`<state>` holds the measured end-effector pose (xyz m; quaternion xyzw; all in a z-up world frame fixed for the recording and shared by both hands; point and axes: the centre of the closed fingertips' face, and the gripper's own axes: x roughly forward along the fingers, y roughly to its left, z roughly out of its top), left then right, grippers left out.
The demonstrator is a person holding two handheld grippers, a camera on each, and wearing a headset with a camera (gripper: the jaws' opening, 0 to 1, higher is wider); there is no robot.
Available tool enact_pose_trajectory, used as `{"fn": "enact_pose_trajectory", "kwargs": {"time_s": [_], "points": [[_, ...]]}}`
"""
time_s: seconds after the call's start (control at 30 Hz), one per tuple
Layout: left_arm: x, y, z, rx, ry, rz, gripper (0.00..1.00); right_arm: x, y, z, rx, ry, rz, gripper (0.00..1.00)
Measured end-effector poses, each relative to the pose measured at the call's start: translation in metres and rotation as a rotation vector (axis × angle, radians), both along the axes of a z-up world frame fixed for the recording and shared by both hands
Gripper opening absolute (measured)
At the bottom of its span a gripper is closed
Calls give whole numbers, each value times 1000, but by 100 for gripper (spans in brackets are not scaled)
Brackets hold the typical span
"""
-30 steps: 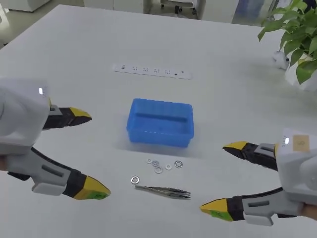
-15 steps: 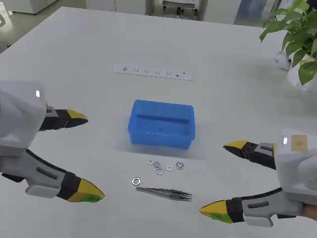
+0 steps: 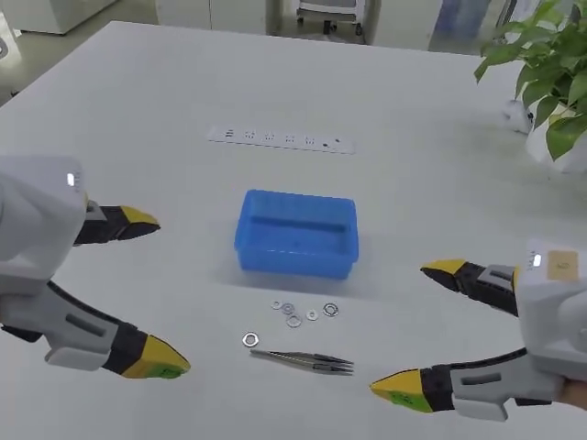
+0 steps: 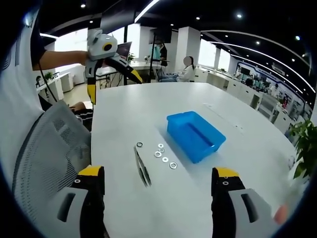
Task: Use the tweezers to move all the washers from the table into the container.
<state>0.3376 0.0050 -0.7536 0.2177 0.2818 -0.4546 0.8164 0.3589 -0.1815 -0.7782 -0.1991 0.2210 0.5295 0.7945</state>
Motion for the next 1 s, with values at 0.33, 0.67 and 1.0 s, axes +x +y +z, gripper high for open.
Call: {"fn": "enact_pose_trajectory", "kwargs": {"time_s": [0.33,0.67,1.0], "points": [[-4,5,-1,8,2,10,99,3,-2,1,10,-16,-26,99],[-4,6,-4,17,5,9,99,4,-2,0,0,-10,-20,100],[-4,1,-26,-4,64,10,97,2,0,-8,-28,10,1,97]]}}
